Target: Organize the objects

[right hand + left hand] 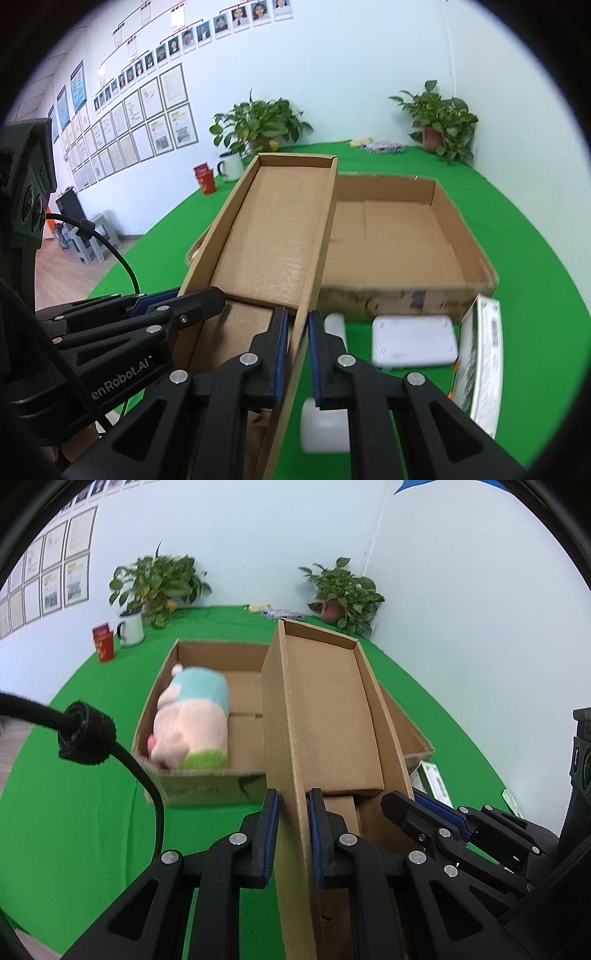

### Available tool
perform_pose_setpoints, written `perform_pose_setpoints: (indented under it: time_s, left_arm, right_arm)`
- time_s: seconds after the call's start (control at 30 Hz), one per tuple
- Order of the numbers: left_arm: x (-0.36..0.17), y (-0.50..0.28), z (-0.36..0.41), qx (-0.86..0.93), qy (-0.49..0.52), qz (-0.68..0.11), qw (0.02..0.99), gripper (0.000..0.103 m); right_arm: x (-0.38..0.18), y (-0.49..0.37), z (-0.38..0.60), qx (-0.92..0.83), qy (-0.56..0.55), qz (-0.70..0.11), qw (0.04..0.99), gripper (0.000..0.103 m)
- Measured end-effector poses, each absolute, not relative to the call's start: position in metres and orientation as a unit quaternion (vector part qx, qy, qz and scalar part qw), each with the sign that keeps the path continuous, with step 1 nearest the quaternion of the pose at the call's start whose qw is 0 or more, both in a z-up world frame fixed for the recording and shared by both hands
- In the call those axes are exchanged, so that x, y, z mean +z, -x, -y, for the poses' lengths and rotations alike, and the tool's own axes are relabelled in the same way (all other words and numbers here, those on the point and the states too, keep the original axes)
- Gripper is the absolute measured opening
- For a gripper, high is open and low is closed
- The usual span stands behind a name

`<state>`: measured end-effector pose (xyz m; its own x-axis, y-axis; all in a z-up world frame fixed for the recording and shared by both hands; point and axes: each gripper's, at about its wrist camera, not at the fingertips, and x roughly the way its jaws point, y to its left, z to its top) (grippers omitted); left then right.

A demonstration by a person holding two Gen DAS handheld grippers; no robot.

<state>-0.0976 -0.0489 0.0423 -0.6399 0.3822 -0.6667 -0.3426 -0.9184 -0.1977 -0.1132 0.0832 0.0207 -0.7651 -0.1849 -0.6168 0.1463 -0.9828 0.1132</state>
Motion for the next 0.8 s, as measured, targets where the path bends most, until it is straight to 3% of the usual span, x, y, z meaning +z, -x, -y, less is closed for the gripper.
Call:
perform_pose_setpoints:
  time_s: [0.33, 0.8]
  left_arm:
    - [0.091, 0.167, 0.013, 0.912, 0.346, 0.0, 0.218, 0.012]
    - [0.091, 0.306, 0.009, 0.895, 0.399, 0.003, 0.197, 0.012]
  right_arm:
    - [0.054, 0.16, -0.101, -0.953, -0.293, 0.016, 0.068, 0.01]
    - [0.059, 0.255, -0.098, -0.938, -0.336, -0.003, 0.088, 0.01]
